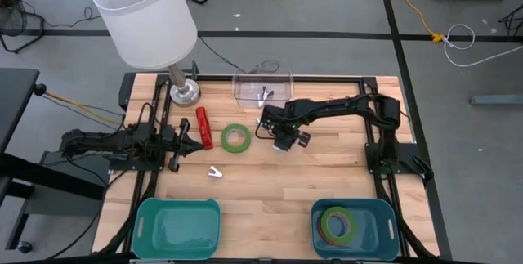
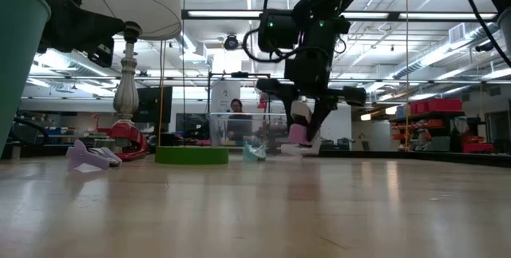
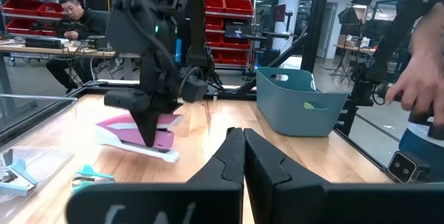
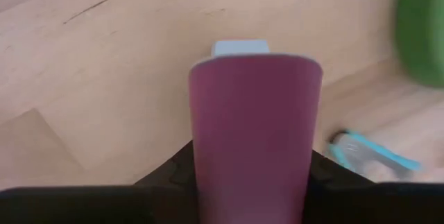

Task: Pick and place Stapler, Stapler remover, tape
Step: Put the pink stapler into the green bin

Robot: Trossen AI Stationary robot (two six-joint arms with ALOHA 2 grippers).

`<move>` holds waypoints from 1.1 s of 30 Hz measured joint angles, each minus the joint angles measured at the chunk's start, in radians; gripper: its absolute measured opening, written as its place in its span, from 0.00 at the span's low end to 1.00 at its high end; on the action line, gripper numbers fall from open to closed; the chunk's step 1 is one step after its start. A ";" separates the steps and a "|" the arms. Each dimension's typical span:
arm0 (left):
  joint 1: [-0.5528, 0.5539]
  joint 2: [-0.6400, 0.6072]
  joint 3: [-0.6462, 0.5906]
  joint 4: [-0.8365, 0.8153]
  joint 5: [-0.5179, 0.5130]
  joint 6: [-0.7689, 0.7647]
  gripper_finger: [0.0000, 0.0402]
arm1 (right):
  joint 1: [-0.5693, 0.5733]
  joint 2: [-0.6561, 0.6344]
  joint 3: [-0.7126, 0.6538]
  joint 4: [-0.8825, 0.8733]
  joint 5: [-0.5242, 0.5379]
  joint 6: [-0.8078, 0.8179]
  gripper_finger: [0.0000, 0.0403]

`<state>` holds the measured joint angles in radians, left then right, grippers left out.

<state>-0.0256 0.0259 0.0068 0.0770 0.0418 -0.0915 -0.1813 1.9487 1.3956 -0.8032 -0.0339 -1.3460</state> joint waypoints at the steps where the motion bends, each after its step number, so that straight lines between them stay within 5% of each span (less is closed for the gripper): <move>1: 0.000 0.000 0.000 0.000 0.000 0.000 0.01 | 0.003 -0.010 0.000 0.007 0.000 0.004 0.33; 24: 0.000 0.000 0.000 0.000 0.000 0.000 0.01 | 0.108 -0.343 0.000 0.297 -0.013 0.324 0.32; 33: 0.000 0.000 0.000 0.000 0.000 0.000 0.01 | 0.108 -0.414 0.000 0.482 -0.099 0.521 0.32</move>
<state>-0.0255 0.0260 0.0069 0.0772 0.0418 -0.0914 -0.0734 1.5350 1.3956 -0.3211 -0.1324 -0.8246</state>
